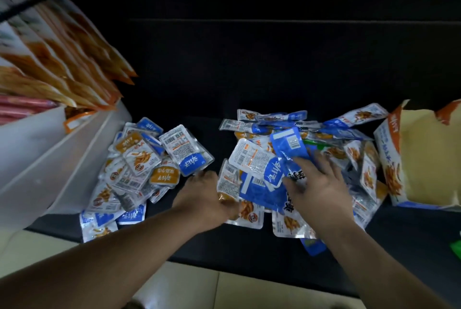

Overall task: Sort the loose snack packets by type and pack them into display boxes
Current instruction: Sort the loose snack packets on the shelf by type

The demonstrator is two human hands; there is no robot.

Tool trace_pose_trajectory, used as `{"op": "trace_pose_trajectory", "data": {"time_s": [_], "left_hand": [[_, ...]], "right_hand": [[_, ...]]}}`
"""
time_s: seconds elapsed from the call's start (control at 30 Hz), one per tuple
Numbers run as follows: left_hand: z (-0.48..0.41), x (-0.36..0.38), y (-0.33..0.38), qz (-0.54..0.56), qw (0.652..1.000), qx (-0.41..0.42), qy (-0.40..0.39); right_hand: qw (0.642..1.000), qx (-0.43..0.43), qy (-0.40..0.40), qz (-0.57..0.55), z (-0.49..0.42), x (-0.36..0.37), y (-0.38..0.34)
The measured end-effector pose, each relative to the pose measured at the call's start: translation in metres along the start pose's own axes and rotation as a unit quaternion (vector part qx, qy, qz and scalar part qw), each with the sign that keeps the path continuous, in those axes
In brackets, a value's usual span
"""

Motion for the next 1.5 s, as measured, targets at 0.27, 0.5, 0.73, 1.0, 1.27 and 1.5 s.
{"op": "trace_pose_trajectory", "data": {"time_s": [0.27, 0.5, 0.73, 1.0, 1.27, 1.5], "left_hand": [[0.014, 0.021, 0.002, -0.053, 0.998, -0.016, 0.013], [0.032, -0.006, -0.042, 0.165, 0.974, -0.148, 0.04], [0.024, -0.076, -0.083, 0.393, 0.863, -0.283, 0.143], [0.016, -0.097, -0.109, 0.178, 0.913, -0.186, 0.317], [-0.04, -0.047, -0.025, -0.222, 0.965, 0.14, 0.02], [-0.05, -0.04, -0.064, -0.28, 0.952, 0.098, 0.077]], "right_hand": [[0.997, -0.039, 0.063, -0.019, 0.011, -0.009, -0.004], [0.959, 0.063, 0.011, -0.277, 0.021, -0.013, -0.037], [0.887, 0.202, -0.053, -0.412, 0.036, 0.002, -0.085], [0.881, 0.203, -0.04, -0.425, 0.034, 0.006, -0.108], [0.877, 0.204, -0.022, -0.434, 0.026, 0.004, -0.093], [0.882, 0.215, -0.028, -0.419, 0.023, 0.011, -0.09]]}}
Point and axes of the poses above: each hand's wrist, its own z-axis away from the middle knuckle, its own x-axis out of the palm, y = z × x, the point moved 5 cm from there along -z, towards the middle knuckle, and after that the axes turned 13 degrees about y, right-handed, at the moved point
